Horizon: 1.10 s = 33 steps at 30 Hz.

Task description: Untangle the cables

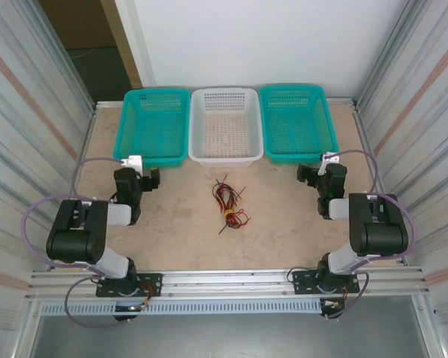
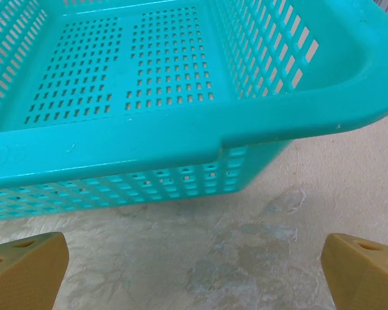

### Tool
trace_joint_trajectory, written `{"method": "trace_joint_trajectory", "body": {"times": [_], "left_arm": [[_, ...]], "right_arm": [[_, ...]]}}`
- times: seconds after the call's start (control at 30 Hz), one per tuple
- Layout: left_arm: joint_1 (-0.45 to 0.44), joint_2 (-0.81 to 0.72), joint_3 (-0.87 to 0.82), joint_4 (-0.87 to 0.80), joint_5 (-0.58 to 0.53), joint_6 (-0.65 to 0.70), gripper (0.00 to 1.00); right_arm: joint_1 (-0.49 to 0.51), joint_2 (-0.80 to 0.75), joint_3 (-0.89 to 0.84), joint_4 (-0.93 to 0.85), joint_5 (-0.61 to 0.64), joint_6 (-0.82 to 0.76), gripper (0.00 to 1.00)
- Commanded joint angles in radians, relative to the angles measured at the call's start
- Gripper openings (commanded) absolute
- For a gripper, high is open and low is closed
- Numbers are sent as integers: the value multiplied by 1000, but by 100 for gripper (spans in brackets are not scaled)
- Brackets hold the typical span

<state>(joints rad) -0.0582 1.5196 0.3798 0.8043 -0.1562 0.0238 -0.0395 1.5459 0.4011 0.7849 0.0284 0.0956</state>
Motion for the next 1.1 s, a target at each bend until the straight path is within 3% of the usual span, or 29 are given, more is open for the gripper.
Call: {"method": "trace_joint_trajectory", "body": {"times": [0.0,1.07], "left_arm": [[4,-10,16,16,6,11,99],[15,-12,15,13,29,7,99]], "right_arm": [[1,-4,6,18,2,-3,99],[-1,-6,4,17,-2,-2,99]]}}
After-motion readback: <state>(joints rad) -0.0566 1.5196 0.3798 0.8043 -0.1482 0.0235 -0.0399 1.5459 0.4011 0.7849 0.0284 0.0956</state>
